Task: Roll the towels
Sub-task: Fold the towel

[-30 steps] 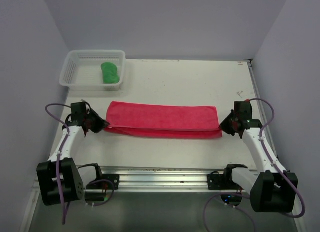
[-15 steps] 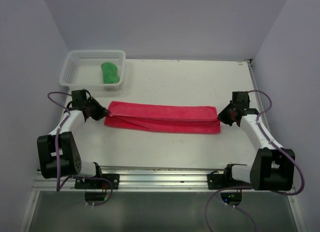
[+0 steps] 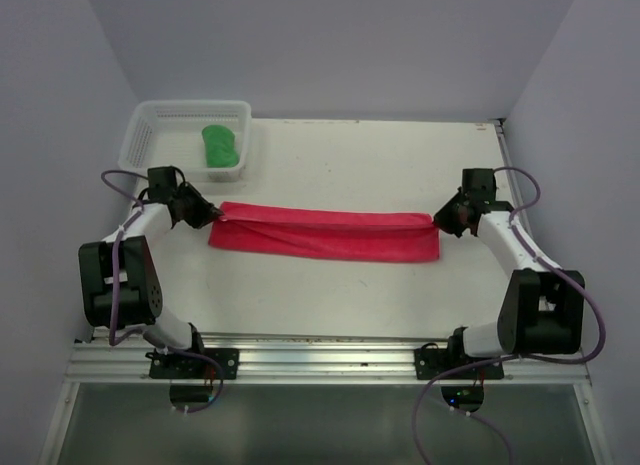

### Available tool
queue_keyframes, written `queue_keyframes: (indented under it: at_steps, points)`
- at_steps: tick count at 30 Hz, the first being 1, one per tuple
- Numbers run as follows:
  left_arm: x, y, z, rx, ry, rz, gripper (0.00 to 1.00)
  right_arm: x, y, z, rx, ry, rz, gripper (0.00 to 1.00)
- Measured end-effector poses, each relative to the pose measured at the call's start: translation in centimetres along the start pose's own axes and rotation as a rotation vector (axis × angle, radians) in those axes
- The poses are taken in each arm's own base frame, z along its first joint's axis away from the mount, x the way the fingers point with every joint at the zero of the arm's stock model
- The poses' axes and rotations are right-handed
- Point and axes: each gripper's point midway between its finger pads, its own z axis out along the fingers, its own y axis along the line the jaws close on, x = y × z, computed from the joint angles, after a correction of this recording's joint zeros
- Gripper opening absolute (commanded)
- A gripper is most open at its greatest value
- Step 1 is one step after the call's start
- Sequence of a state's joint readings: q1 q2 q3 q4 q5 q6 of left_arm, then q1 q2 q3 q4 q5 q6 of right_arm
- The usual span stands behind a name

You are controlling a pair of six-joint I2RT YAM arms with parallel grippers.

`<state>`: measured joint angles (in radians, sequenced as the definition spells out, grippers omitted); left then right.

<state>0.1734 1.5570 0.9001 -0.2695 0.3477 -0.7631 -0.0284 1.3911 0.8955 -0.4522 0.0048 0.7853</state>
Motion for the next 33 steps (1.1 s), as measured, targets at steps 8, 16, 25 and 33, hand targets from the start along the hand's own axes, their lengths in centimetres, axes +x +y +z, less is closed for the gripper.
queue_keyframes:
  at_steps: [8, 16, 25, 33]
  points:
    - [-0.5, -0.2, 1.0, -0.004, 0.009, 0.000, 0.00, -0.6, 0.7, 1.0, 0.001, 0.001, 0.000, 0.00]
    - [-1.2, -0.4, 1.9, -0.004, 0.011, 0.001, 0.00, -0.7, 0.7, 1.8, 0.014, 0.013, 0.001, 0.00]
    - [-1.6, -0.9, 2.6, -0.001, 0.015, 0.016, 0.00, -1.4, 1.4, 2.6, 0.010, 0.008, 0.000, 0.00]
    - [-1.3, -0.1, 4.0, -0.025, 0.044, 0.017, 0.00, -1.4, 1.3, 3.8, 0.027, 0.022, 0.001, 0.00]
